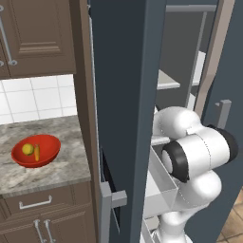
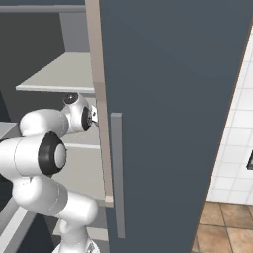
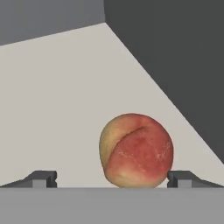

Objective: Take the lemon, peach, and carrot from the freezer and place them in the bowl on the counter.

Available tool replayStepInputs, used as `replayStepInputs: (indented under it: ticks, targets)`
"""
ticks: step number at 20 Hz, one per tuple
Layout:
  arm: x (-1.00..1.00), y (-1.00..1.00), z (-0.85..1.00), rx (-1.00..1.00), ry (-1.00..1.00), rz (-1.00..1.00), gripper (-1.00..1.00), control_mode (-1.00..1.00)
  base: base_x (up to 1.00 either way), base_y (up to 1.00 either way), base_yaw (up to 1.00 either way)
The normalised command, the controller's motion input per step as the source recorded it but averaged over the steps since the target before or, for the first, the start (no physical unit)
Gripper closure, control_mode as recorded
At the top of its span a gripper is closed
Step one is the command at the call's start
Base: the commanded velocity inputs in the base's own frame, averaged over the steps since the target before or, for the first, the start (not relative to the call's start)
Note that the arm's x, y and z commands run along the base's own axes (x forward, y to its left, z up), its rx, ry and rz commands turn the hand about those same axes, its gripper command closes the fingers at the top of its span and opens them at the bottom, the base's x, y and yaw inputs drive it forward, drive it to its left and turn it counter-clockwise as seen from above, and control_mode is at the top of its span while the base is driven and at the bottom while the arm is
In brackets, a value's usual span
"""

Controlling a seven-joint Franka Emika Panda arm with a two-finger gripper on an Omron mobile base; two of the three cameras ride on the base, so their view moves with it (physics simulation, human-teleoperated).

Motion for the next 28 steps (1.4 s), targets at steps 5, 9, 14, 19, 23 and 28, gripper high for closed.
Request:
replayStepInputs:
  ticks: [5,9,14,19,23,28]
  targets:
    - [0.00,-0.03,0.00,0.00,0.00,-0.13,-1.00,-1.00,0.00,0.00,0.00]
    - [0.00,-0.03,0.00,0.00,0.01,-0.11,-1.00,-1.00,0.00,0.00,0.00]
    - [0.01,-0.19,0.00,0.00,0.05,-0.03,-1.00,-1.00,0.00,0.00,0.00]
    - [0.16,-0.16,0.00,0.00,0.04,0.00,-1.00,-1.00,0.00,0.00,0.00]
    - [0.28,-0.03,-0.08,0.00,0.00,0.00,-1.00,-1.00,0.00,0.00,0.00]
    - [0.14,0.00,-0.29,0.00,0.00,0.00,-1.00,-1.00,0.00,0.00,0.00]
